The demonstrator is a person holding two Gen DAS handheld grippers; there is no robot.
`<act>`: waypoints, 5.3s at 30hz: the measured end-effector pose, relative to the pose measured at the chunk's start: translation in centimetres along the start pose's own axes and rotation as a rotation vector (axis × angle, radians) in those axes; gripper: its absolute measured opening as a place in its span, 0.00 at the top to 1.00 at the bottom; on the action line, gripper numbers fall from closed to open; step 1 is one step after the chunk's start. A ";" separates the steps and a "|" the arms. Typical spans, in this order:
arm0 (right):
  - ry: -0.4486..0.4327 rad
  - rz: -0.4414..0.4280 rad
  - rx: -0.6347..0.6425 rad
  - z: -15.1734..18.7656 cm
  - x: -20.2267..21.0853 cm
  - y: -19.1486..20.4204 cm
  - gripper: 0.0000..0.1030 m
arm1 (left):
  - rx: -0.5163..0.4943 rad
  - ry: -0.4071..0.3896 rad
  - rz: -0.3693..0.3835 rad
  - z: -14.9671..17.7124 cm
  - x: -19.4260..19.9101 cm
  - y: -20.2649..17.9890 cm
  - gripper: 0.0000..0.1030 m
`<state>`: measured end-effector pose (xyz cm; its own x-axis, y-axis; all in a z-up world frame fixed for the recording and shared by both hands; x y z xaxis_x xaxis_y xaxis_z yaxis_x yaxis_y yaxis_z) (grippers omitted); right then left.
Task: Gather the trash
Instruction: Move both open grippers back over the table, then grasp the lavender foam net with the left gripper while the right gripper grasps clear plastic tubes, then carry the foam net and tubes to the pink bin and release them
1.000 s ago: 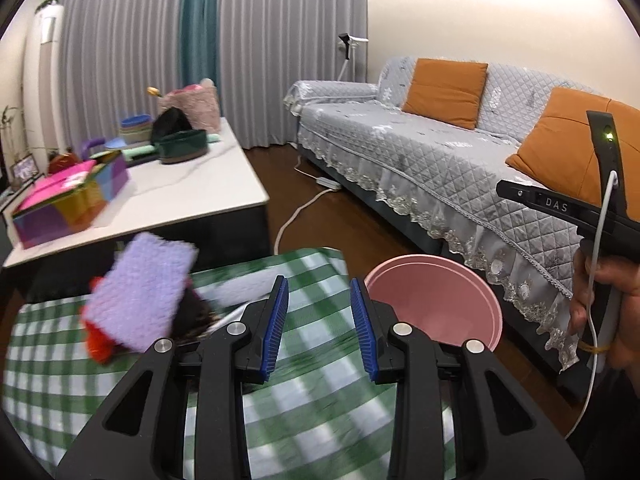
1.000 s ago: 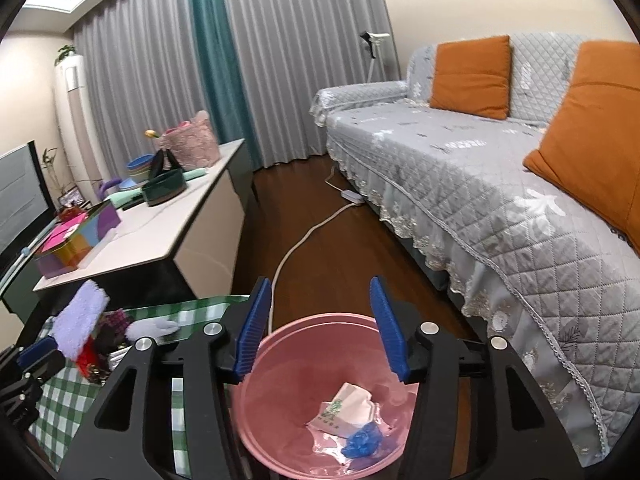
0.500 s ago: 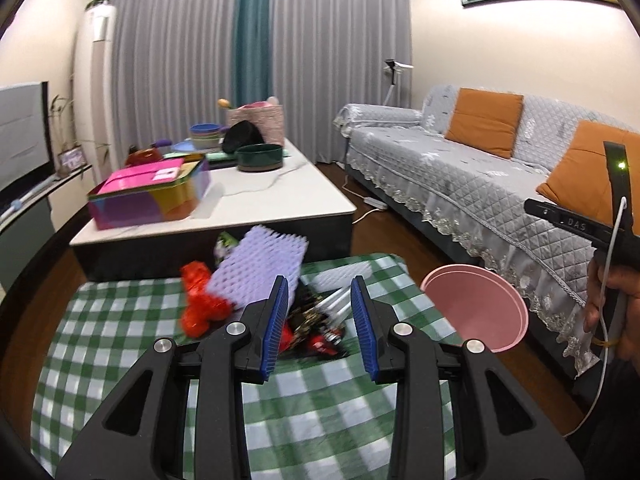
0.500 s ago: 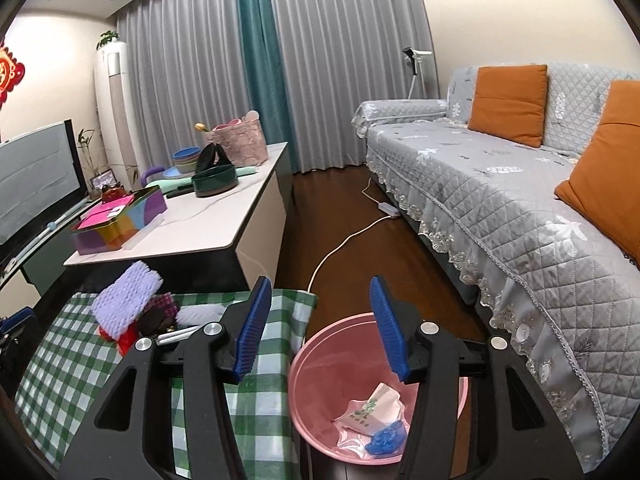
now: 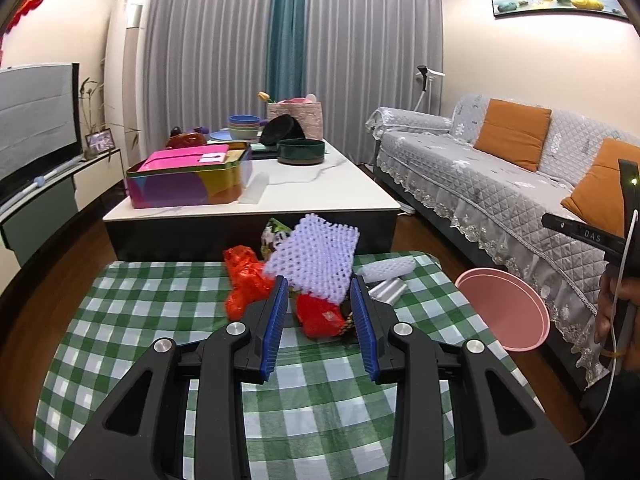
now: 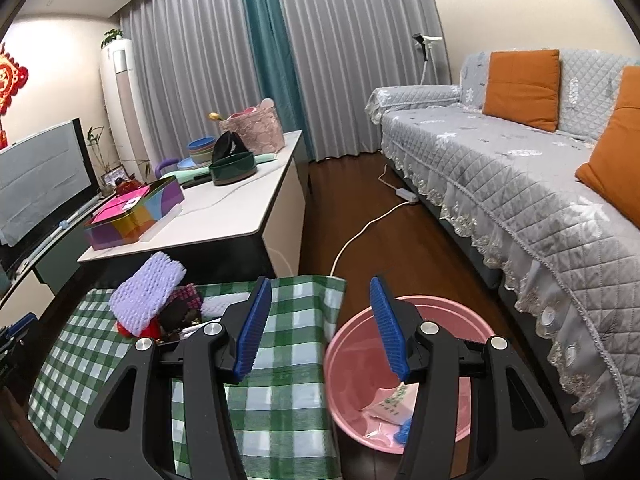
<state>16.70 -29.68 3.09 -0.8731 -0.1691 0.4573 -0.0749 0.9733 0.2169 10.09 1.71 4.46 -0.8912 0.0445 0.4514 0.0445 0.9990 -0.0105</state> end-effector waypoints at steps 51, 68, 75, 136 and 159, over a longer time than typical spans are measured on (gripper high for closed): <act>0.367 -0.224 0.251 10.0 -17.1 16.5 0.50 | 0.188 0.095 0.009 0.9 -13.8 4.3 0.51; 0.421 -0.245 0.242 11.2 -16.3 14.3 0.85 | 0.225 0.167 0.080 2.1 -16.2 2.7 0.80; 0.399 -0.237 0.219 10.9 -14.4 12.2 1.00 | 0.161 0.142 0.096 1.4 -14.3 1.3 0.94; 0.207 -0.174 0.080 5.2 -4.7 6.5 0.95 | 0.018 0.205 0.032 5.8 -10.2 -2.2 0.40; 0.095 -0.087 0.062 1.9 0.4 1.3 0.95 | 0.045 0.160 0.081 4.0 -9.5 -3.1 0.90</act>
<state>15.35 -28.15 1.89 -0.8128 -0.2640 0.5193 -0.1801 0.9616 0.2070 16.60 -1.79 -3.41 -0.8023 0.1263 0.5835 0.0902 0.9918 -0.0906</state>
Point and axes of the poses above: each gripper's, at about its wrist camera, not at the fingertips, and x roughly against the way its jaws point, y to its left, z to its underside, the point moved 8 cm from there along -x, roughly the way its jaws point, and after that the axes turned 2 degrees about -z, right-handed, at the moved point
